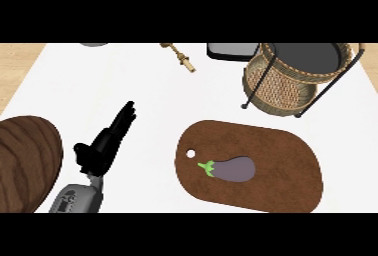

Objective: Pick the croissant from the cutting board and place it in the tiered basket

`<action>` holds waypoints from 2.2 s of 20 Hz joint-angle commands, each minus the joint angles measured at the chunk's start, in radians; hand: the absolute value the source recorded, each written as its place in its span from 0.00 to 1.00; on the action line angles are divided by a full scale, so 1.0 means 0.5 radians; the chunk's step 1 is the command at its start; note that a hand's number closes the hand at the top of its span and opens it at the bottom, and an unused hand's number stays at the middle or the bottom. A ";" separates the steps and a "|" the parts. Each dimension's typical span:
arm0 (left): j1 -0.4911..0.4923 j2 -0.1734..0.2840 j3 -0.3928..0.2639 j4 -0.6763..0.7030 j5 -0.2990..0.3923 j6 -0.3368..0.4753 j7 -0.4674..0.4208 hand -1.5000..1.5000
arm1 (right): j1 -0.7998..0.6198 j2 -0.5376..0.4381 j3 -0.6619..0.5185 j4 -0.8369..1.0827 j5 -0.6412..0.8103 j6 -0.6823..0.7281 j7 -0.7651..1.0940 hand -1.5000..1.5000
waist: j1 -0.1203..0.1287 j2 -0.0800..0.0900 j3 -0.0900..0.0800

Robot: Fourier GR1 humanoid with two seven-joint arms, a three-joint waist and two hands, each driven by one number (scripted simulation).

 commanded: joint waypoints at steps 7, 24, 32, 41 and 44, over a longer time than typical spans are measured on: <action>-0.055 0.064 0.084 -0.030 0.056 -0.077 0.088 0.50 | -0.197 0.304 -0.027 0.371 0.056 -0.125 -0.090 1.00 | -0.013 -0.003 0.001; 0.035 0.001 0.060 -0.006 -0.023 -0.017 -0.004 0.50 | -0.246 0.394 -0.531 0.586 -0.424 -0.152 0.366 0.00 | -0.037 -0.007 0.001; 0.058 0.027 0.062 -0.021 -0.003 -0.068 0.005 0.50 | -0.235 0.018 -0.536 0.454 -0.242 -0.787 0.263 0.00 | -0.039 0.003 -0.001; 0.060 0.030 0.102 -0.094 0.007 -0.038 0.028 0.50 | 0.153 -0.461 -0.962 0.490 -0.583 -0.604 -0.186 0.00 | -0.051 -0.001 0.005; 0.106 0.020 0.067 -0.105 -0.002 -0.063 0.008 0.50 | 0.249 -0.695 -1.080 0.560 -0.681 -0.396 -0.224 0.00 | -0.047 -0.001 0.005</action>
